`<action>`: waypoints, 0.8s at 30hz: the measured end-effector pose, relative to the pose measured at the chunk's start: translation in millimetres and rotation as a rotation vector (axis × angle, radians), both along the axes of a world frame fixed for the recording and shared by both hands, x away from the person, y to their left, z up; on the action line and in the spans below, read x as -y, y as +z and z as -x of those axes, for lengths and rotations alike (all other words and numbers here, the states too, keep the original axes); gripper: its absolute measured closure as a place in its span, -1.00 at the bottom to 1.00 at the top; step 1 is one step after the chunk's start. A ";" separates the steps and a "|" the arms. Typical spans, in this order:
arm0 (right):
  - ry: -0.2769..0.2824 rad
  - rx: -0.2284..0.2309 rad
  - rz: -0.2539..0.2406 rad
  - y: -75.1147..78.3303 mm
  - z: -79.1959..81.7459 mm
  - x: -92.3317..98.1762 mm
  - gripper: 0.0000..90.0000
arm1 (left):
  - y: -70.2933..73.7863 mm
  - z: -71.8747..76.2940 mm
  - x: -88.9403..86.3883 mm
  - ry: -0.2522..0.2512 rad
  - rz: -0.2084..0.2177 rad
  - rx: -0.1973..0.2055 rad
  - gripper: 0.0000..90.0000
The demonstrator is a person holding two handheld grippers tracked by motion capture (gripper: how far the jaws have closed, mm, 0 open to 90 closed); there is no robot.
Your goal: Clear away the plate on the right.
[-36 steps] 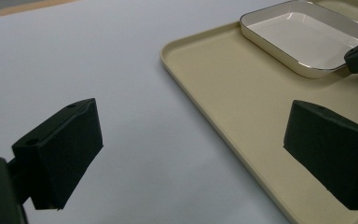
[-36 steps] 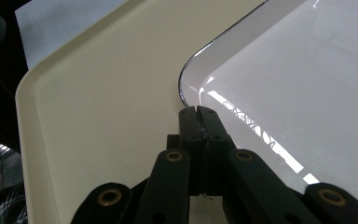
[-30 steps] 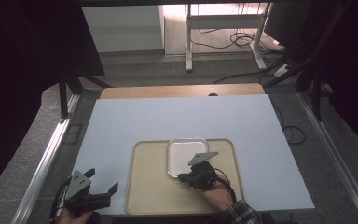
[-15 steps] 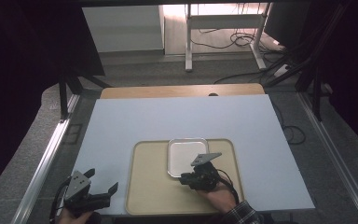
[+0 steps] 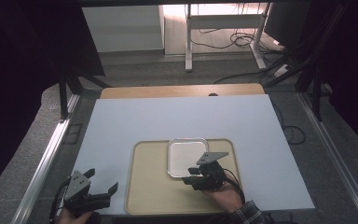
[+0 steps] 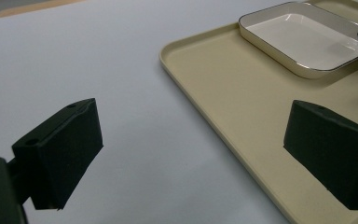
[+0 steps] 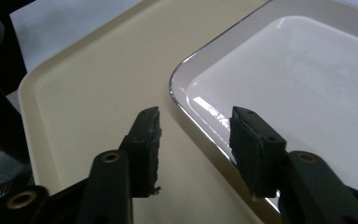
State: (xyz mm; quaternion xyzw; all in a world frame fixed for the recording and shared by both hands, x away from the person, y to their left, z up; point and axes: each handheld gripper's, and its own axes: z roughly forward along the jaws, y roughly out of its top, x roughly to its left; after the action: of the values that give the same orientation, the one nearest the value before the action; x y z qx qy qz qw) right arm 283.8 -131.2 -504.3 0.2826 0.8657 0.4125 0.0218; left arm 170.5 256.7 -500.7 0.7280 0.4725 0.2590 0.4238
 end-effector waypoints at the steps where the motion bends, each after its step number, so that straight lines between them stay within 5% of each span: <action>1: -0.006 0.007 0.001 1.3 -0.2 2.1 0.12 | 0.0 0.0 0.0 0.000 0.000 0.000 -0.91; 24: -0.131 0.100 -0.015 25.6 -1.4 61.3 -0.61 | -0.1 -0.4 0.3 0.000 -0.002 -0.001 -0.91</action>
State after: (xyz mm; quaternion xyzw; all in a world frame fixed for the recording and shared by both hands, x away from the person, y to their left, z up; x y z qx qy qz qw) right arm 285.3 -192.5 -478.6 0.3180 0.8400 0.4303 0.0898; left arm 170.9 256.4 -500.7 0.7285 0.4724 0.2593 0.4229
